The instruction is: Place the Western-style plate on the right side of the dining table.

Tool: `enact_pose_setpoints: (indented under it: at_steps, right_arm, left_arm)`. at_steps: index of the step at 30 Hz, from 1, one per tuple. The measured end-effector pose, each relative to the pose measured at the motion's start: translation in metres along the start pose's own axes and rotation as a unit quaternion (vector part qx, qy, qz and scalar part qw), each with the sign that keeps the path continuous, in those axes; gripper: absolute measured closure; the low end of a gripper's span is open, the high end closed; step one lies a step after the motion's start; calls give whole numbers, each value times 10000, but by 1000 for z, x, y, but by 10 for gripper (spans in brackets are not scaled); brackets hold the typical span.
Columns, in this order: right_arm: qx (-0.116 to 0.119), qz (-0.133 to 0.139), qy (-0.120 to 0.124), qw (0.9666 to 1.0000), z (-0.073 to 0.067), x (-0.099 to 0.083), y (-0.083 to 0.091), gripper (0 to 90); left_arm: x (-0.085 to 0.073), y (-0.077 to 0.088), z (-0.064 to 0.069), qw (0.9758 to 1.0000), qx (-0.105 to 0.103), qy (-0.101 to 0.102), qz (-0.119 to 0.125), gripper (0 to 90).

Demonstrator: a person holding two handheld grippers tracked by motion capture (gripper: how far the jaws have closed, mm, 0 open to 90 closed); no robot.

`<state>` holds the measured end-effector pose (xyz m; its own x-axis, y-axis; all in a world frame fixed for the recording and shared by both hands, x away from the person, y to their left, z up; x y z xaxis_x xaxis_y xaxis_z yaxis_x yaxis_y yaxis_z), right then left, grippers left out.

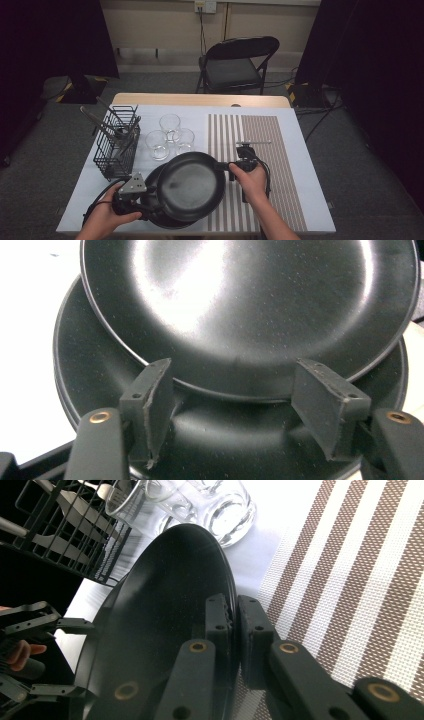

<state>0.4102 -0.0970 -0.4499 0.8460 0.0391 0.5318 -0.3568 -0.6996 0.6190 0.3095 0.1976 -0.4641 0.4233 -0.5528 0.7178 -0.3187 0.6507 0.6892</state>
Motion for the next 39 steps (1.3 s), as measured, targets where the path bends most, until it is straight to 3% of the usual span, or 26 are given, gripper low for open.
enact_pose_setpoints:
  at_steps: [5,9,15,26,34,39]
  right_arm:
    - [-46,-3,28,10000,3,-1,0,845]
    - [-1,-26,9,10000,5,0,-1,844]
    - [15,-61,37,10000,5,-2,-1,814]
    - [85,-291,-27,9995,2,-10,-6,768]
    - [234,-367,-251,9987,3,-12,-9,765]
    - [552,-277,-698,9957,8,-11,-7,819]
  left_arm:
    - [0,-1,2,9998,-182,68,-48,354]
    - [0,1,1,9997,-199,76,-113,432]
    - [1,1,1,9996,-185,24,-200,441]
    - [1,1,1,9997,-214,76,-112,449]
    - [0,1,0,9997,-208,95,-102,453]
    - [0,1,0,9998,-156,40,-131,458]
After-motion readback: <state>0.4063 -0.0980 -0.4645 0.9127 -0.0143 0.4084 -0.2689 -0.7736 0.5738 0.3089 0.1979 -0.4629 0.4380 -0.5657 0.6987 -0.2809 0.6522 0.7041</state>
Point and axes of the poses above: each handheld gripper's, and its own axes: y roughly backward along the jaws, x roughly out of its top, z roughly to its right, the point moved 4 cm from there along -y, roughly forward along the jaws, and after that the axes turned 2 degrees about -x, right-handed, at the moved point
